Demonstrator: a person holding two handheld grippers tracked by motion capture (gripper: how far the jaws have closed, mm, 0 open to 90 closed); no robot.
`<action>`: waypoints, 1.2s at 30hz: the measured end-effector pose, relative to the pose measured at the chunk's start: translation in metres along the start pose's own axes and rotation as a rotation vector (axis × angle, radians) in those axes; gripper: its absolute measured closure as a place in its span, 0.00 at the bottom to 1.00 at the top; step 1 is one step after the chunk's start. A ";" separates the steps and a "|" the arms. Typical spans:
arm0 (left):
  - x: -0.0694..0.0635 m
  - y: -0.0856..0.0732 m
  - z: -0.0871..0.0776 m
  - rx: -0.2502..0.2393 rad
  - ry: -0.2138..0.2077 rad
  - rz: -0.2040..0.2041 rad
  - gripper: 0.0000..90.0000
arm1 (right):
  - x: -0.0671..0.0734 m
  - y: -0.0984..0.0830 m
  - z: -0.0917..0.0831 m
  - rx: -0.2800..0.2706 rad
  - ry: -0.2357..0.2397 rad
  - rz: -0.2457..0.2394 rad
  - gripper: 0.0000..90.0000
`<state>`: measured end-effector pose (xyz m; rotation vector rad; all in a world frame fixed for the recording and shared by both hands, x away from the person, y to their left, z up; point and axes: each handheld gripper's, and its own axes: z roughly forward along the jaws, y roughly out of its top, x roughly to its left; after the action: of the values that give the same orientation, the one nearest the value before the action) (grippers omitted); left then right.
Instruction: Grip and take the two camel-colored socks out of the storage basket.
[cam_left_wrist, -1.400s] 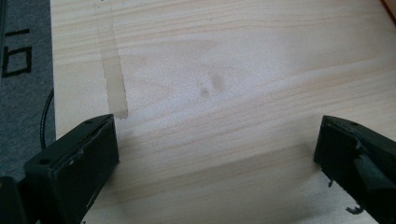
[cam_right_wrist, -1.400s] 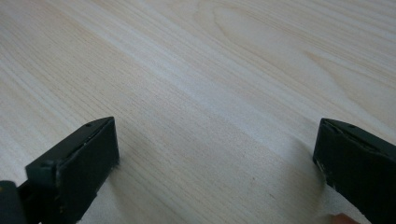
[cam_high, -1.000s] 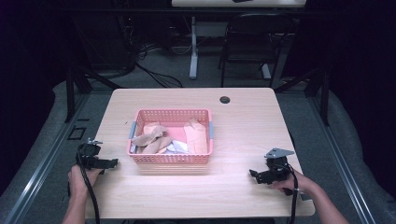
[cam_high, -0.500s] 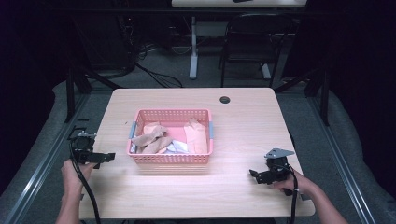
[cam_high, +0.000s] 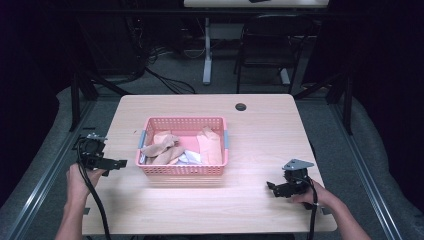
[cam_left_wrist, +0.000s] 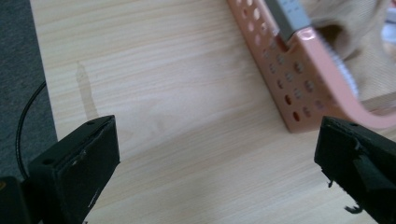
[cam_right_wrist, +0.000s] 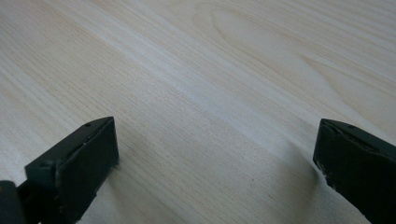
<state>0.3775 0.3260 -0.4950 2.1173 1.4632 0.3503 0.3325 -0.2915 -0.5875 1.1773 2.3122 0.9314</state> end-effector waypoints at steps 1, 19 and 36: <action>-0.002 0.003 -0.002 -0.003 -0.001 0.010 0.00 | 0.000 0.000 0.000 0.002 -0.005 -0.014 0.00; -0.050 0.070 -0.023 -0.032 -0.087 0.175 0.00 | -0.005 -0.001 0.001 0.003 0.022 0.022 0.00; -0.088 0.108 0.036 0.096 -0.182 0.252 0.06 | -0.005 -0.002 0.001 0.004 0.022 0.023 0.00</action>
<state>0.4466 0.2059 -0.4564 2.3488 1.1337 0.1753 0.3348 -0.2961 -0.5889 1.2029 2.3231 0.9531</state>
